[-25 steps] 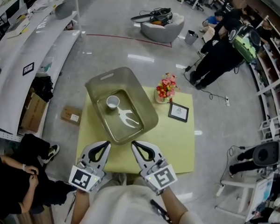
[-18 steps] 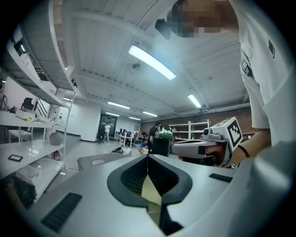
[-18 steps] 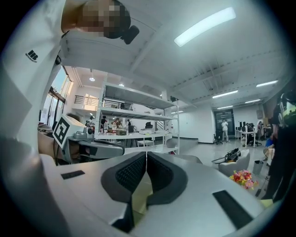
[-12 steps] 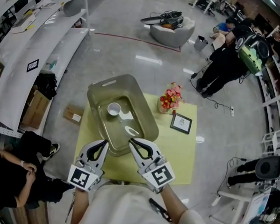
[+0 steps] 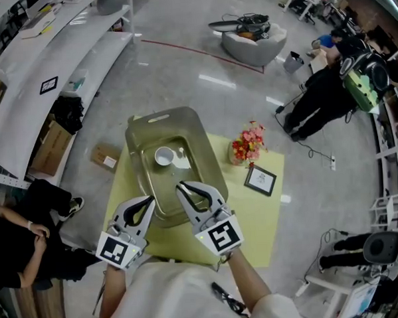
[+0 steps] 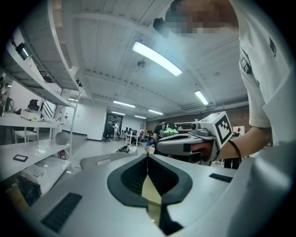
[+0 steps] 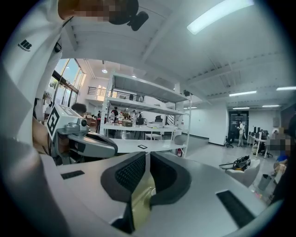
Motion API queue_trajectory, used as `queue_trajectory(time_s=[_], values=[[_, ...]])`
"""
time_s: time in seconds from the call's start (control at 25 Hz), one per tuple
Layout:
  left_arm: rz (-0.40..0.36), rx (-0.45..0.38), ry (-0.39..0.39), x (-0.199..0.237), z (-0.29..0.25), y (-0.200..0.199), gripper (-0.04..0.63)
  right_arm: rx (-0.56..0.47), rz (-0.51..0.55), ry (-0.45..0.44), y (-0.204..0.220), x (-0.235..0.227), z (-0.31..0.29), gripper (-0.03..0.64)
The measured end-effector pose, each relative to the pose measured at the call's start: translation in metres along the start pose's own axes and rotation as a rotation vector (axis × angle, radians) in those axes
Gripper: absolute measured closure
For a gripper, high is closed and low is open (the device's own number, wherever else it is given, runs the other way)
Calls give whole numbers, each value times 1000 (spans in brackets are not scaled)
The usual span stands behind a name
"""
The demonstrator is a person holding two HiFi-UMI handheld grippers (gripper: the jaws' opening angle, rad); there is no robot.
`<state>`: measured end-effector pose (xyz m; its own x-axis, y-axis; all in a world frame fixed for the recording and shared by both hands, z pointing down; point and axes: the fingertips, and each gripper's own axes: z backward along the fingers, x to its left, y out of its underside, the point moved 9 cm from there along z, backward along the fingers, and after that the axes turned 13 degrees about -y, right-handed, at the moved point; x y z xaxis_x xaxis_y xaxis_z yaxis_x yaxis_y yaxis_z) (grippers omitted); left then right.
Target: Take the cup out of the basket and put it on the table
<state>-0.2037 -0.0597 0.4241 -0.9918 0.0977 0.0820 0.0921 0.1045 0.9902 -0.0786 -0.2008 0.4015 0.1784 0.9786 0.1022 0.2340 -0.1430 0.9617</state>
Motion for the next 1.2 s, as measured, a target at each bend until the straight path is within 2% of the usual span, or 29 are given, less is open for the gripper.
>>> queue_trajectory(time_s=[0.08,0.28,0.44,0.64,0.96,1.2], values=[[-1,-8,-5,2,-3,-1,586,16,1,-8,4,-8,-9,597],[-8,0,-18,11,-6,0,586,87,-7,-36,19,-29,-39,530],[-11,-2,-29,19,-11,-1,586,161,-14,-93,34,-47,-70,481],[-11,-4,-41,25,-15,-1,586,280,-15,-143,59,-61,-106,424],[-22,-11,-47,35,-23,2,586,541,-37,-221,121,-86,-161,296],[-17,7,-47,38,-24,5,586,640,-73,-257,159,-101,-183,246]])
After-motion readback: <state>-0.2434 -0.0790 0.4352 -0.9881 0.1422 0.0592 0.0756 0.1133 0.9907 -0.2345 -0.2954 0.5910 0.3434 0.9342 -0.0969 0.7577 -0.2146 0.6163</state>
